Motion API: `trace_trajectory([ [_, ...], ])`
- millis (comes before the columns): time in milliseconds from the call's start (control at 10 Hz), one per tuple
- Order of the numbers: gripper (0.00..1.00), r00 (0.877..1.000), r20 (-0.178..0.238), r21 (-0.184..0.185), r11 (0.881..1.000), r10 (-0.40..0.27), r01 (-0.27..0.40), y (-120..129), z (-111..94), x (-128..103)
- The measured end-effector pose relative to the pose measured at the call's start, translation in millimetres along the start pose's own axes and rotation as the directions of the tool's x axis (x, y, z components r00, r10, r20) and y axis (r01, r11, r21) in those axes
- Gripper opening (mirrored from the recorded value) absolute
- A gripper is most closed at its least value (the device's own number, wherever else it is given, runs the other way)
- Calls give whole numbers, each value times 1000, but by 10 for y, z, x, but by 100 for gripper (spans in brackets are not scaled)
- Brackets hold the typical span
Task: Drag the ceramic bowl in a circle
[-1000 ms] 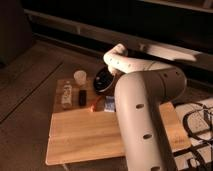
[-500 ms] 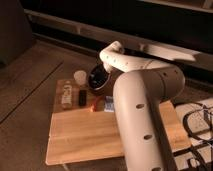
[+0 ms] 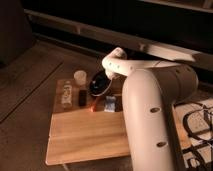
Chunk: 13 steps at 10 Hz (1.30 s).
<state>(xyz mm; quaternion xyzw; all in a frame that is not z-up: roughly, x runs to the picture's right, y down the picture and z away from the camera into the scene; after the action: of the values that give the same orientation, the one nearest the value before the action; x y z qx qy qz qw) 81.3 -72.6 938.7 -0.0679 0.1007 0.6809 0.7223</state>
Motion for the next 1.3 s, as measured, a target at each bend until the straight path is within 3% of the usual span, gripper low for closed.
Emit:
trace_trajectory([
  [100,0,1000,4,54,998,18,-18,-330,-92,48],
  [400,0,998,21,136,988,66,-68,-923,-221,51],
  [500,0,997,25,144,986,75,-78,-998,-195,21],
  [700,0,997,24,142,987,72,-74,-990,-108,-64],
  [1000,0,999,33,114,993,6,-10,-651,40,-377],
  [1300,0,999,14,94,995,-44,42,-427,244,-463],
])
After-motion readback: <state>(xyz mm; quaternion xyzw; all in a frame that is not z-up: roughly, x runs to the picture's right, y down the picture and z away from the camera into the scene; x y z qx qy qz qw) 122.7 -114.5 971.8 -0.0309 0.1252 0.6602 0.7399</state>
